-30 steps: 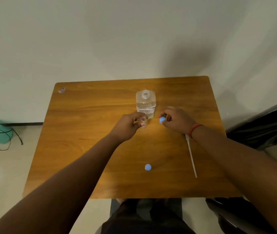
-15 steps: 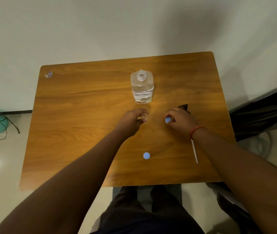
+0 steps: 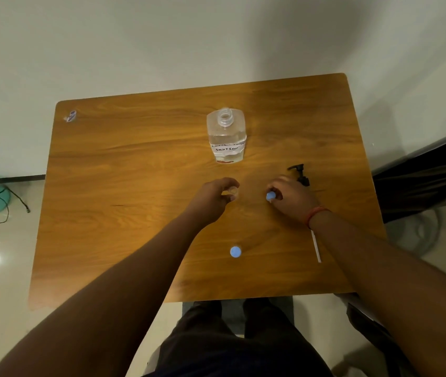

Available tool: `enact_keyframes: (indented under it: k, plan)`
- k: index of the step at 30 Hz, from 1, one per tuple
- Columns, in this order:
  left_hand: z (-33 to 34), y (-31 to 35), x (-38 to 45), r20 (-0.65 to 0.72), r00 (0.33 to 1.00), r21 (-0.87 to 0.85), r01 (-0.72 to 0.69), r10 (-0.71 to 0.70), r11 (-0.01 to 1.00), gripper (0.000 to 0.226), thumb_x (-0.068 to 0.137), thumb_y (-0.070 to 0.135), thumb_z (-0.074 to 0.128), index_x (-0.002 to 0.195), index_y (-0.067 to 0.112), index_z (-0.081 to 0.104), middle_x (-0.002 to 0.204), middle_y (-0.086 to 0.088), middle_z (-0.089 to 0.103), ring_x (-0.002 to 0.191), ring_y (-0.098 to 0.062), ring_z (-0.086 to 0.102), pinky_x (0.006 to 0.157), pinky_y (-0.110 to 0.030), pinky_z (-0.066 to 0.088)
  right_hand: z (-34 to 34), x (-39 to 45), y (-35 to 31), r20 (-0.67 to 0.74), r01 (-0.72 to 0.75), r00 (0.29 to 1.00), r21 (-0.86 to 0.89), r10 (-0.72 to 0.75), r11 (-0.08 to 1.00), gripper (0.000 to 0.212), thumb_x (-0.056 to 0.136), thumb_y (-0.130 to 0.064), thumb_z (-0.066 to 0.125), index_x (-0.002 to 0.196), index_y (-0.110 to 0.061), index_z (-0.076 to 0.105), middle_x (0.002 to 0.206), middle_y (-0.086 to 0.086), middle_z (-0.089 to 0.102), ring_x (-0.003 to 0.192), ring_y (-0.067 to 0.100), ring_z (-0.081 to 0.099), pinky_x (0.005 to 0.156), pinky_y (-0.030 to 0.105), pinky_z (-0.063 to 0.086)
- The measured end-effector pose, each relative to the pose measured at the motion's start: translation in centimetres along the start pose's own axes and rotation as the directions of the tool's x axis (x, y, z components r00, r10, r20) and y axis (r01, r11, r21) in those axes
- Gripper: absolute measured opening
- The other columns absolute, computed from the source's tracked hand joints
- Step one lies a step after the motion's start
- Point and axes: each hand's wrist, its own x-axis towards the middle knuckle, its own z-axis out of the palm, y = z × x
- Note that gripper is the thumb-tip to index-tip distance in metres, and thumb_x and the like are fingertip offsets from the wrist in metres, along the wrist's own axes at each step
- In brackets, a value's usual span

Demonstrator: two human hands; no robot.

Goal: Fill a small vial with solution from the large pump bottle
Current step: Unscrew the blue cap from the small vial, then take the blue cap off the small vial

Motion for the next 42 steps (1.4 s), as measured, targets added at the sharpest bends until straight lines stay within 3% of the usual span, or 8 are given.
enact_keyframes:
  k: [4, 11, 15, 20, 24, 30, 35, 42]
  plan:
    - [0.4, -0.4, 0.0, 0.016, 1.000, 0.016, -0.002, 0.002, 1.000, 0.033, 0.096, 0.007, 0.065, 0.127, 0.018, 0.065, 0.125, -0.007, 0.068, 0.114, -0.020, 0.063, 0.095, -0.037, 0.053, 0.2, 0.2, 0.3, 0.006, -0.001, 1.000, 0.010, 0.001, 1.000, 0.018, 0.089, -0.016, 0.061, 0.107, -0.017, 0.065, 0.116, 0.001, 0.057, 0.104, 0.021, 0.055, 0.085, 0.038, 0.048]
    - [0.6, -1.2, 0.1, 0.047, 0.999, 0.052, 0.002, -0.004, 0.999, 0.038, 0.095, 0.003, 0.064, 0.128, 0.022, 0.065, 0.130, -0.004, 0.067, 0.112, -0.017, 0.064, 0.091, -0.030, 0.050, 0.6, 0.1, 0.7, 0.035, -0.017, 0.999, 0.033, 0.016, 0.999, 0.024, 0.088, -0.018, 0.064, 0.112, -0.021, 0.062, 0.120, 0.000, 0.054, 0.105, 0.020, 0.055, 0.090, 0.041, 0.047]
    - [0.4, -1.2, 0.2, 0.067, 0.998, 0.054, -0.009, 0.005, 0.999, 0.041, 0.096, 0.001, 0.061, 0.130, 0.023, 0.063, 0.133, -0.005, 0.065, 0.109, -0.017, 0.065, 0.095, -0.038, 0.054, 0.5, 0.0, 1.0, 0.038, -0.046, 0.998, 0.065, 0.044, 0.997, 0.042, 0.085, -0.021, 0.070, 0.125, -0.022, 0.056, 0.130, -0.003, 0.049, 0.108, 0.014, 0.053, 0.094, 0.038, 0.048]
    - [0.2, -1.3, 0.2, 0.078, 0.997, 0.047, -0.003, 0.000, 0.999, 0.045, 0.095, 0.001, 0.062, 0.134, 0.024, 0.061, 0.137, -0.005, 0.063, 0.111, -0.020, 0.065, 0.098, -0.041, 0.054, 0.3, -0.1, 1.1, 0.014, -0.052, 0.999, 0.031, 0.052, 0.998, 0.062, 0.081, -0.031, 0.075, 0.135, -0.026, 0.046, 0.138, -0.005, 0.041, 0.095, 0.005, 0.048, 0.090, 0.038, 0.050]
    - [0.1, -1.3, 0.0, 0.076, 0.997, 0.043, -0.005, 0.002, 0.999, 0.051, 0.095, 0.006, 0.066, 0.141, 0.023, 0.054, 0.147, -0.004, 0.056, 0.130, -0.025, 0.055, 0.108, -0.043, 0.048, 0.1, -0.3, 1.1, -0.041, -0.031, 0.999, 0.010, 0.032, 0.999, 0.066, 0.080, -0.037, 0.076, 0.136, -0.029, 0.042, 0.137, -0.007, 0.036, 0.076, 0.008, 0.057, 0.080, 0.036, 0.054]
    - [-0.4, -1.5, -0.4, 0.036, 0.999, 0.069, -0.037, 0.035, 0.997, 0.061, 0.094, 0.012, 0.069, 0.149, 0.022, 0.045, 0.153, -0.003, 0.050, 0.137, -0.026, 0.048, 0.105, -0.032, 0.041, 0.3, -0.9, 0.3, -0.104, 0.122, 0.985, -0.156, -0.139, 0.980, 0.059, 0.083, -0.046, 0.070, 0.133, -0.023, 0.048, 0.135, -0.001, 0.041, 0.086, 0.014, 0.060, 0.066, 0.033, 0.053]
    - [-1.1, -1.7, -1.2, -0.013, 0.999, 0.067, -0.042, 0.043, 0.997, 0.059, 0.096, 0.016, 0.067, 0.150, 0.020, 0.043, 0.155, -0.005, 0.047, 0.139, -0.028, 0.047, 0.110, -0.039, 0.042, 0.3, -2.2, -2.4, 0.053, 0.339, 0.941, -0.189, -0.335, 0.922, 0.046, 0.087, -0.030, 0.062, 0.131, -0.020, 0.052, 0.128, 0.002, 0.046, 0.079, 0.018, 0.060, 0.061, 0.038, 0.055]
    - [-1.6, -2.8, -3.4, -0.308, 0.949, -0.057, -0.093, 0.071, 0.994, 0.027, 0.099, 0.011, 0.061, 0.125, 0.011, 0.057, 0.126, -0.004, 0.061, 0.117, -0.022, 0.060, 0.099, -0.042, 0.054, 1.3, -4.7, -5.9, 0.208, 0.594, 0.793, -0.057, -0.573, 0.802, 0.054, 0.076, -0.018, 0.064, 0.129, -0.016, 0.054, 0.121, 0.002, 0.052, 0.071, 0.004, 0.045, 0.057, 0.026, 0.048]
